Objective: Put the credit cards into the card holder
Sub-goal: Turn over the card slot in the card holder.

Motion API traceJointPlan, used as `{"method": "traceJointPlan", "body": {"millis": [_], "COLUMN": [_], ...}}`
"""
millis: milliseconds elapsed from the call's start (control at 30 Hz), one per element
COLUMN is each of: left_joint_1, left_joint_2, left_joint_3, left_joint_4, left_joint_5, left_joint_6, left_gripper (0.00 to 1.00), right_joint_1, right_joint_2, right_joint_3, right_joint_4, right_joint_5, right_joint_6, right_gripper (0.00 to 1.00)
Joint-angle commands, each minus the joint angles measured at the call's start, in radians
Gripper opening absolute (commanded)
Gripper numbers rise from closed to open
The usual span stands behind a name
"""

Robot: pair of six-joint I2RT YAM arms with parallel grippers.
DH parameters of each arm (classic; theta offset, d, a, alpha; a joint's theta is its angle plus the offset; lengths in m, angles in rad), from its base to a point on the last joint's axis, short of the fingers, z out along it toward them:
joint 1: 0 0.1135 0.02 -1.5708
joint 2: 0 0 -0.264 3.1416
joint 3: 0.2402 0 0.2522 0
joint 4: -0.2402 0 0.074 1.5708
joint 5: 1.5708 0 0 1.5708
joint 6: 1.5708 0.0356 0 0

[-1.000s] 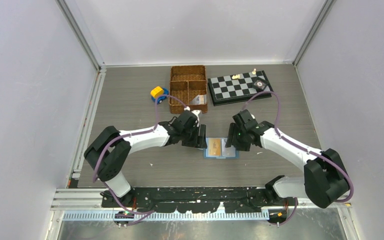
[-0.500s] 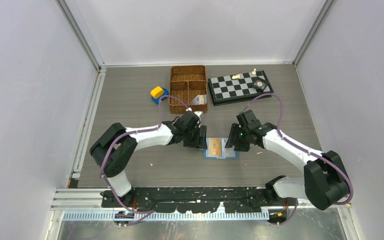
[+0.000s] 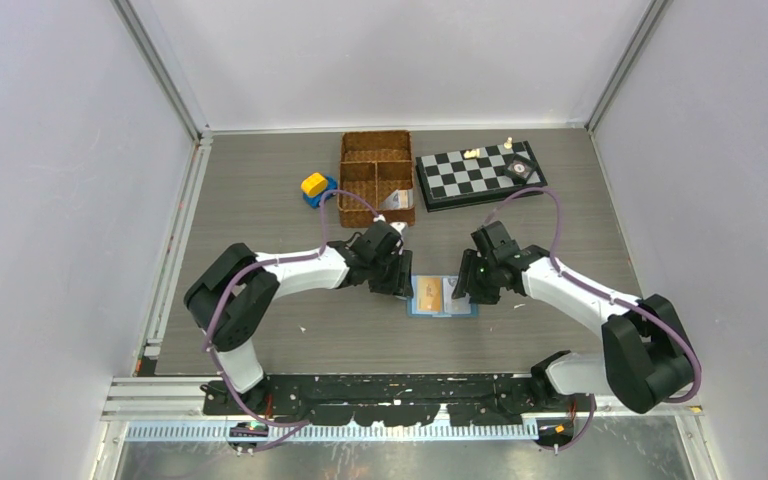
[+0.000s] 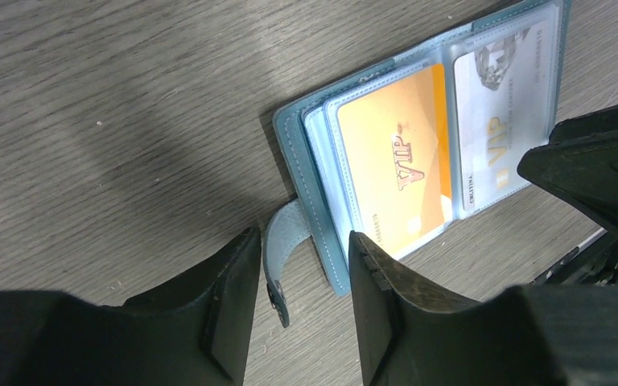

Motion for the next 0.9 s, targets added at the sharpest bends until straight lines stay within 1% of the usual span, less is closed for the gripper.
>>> {"method": "traceJointPlan", "body": {"millis": [0, 500, 867], "left_joint_1": [0.003, 0.003, 0.003], "left_joint_2": [0.007, 0.029, 0.051], "left_joint_3": [0.031, 0.036, 0.030], "left_joint_4": [0.005, 0.012, 0.022], "left_joint_5": [0.008, 0.020, 0.023], "left_joint_6": [0.010, 0.009, 0.005], "left_gripper": [0.45, 0.38, 0.25], "right_joint_1": [-0.004, -0.004, -0.004], "right_joint_2": [0.007, 0.042, 0.057], "right_joint_3": [-0.001, -0.024, -0.051], "right_joint_4": [0.019, 0.058, 0.114], "right_joint_5": [0.021, -0.002, -0.071], "right_joint_6": [-0.014, -0.008, 0.017], "right_gripper": [0.49, 0.48, 0.46]}}
